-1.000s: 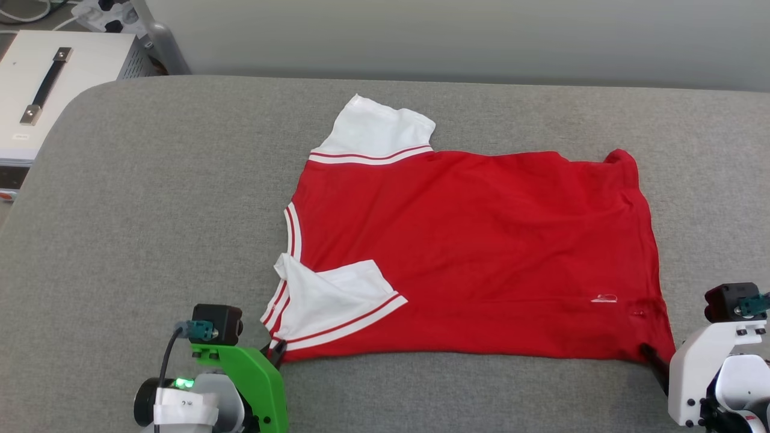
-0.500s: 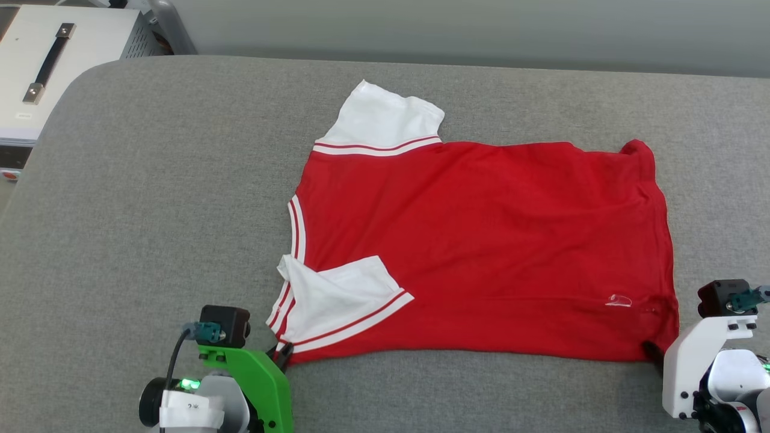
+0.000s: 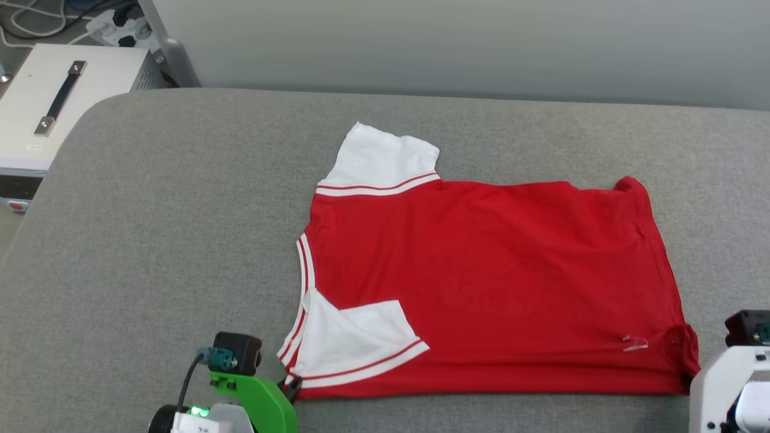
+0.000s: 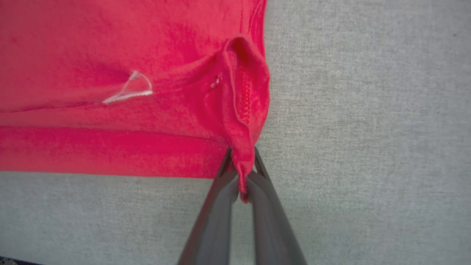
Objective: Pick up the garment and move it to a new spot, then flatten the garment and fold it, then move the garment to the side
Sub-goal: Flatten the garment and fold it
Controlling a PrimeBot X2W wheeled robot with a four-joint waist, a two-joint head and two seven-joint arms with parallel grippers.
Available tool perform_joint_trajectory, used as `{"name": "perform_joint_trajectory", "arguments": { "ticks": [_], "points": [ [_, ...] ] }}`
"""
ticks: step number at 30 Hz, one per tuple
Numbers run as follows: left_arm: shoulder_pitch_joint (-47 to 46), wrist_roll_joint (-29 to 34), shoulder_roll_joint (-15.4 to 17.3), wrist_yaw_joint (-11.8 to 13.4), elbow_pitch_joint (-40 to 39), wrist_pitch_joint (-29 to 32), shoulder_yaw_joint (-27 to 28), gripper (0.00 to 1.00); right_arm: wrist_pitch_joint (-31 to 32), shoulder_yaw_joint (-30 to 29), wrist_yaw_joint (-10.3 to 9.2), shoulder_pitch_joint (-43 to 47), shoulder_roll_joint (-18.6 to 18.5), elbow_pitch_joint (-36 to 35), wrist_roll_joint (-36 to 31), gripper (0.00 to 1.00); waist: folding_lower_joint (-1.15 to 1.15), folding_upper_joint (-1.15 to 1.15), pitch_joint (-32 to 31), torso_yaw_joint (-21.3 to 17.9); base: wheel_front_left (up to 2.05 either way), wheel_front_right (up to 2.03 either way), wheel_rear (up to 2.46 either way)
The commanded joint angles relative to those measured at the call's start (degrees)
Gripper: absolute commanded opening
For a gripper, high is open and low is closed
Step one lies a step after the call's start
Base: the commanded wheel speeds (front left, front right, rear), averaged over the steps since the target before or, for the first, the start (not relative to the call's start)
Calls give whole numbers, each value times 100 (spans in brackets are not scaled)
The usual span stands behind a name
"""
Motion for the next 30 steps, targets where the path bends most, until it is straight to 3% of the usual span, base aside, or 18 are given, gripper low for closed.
{"name": "perform_joint_trajectory", "arguments": {
  "ticks": [1, 12, 30],
  "points": [
    [152, -51, 85, 25, 19, 6, -10, 0, 72, -148, -12, 212, -53, -106, 23, 0, 0, 0, -178, -7, 0, 0, 0],
    [511, -145, 75, 100, -79, 112, -182, 0, 385, -643, -12, 1096, 335, -929, -37, 0, 0, 0, -207, -19, 0, 0, 0],
    [236, -112, -172, -123, 601, 143, -323, 0, 53, -456, -12, 877, 507, -387, -109, 0, 0, 0, 154, -60, 0, 0, 0]
  ]
}}
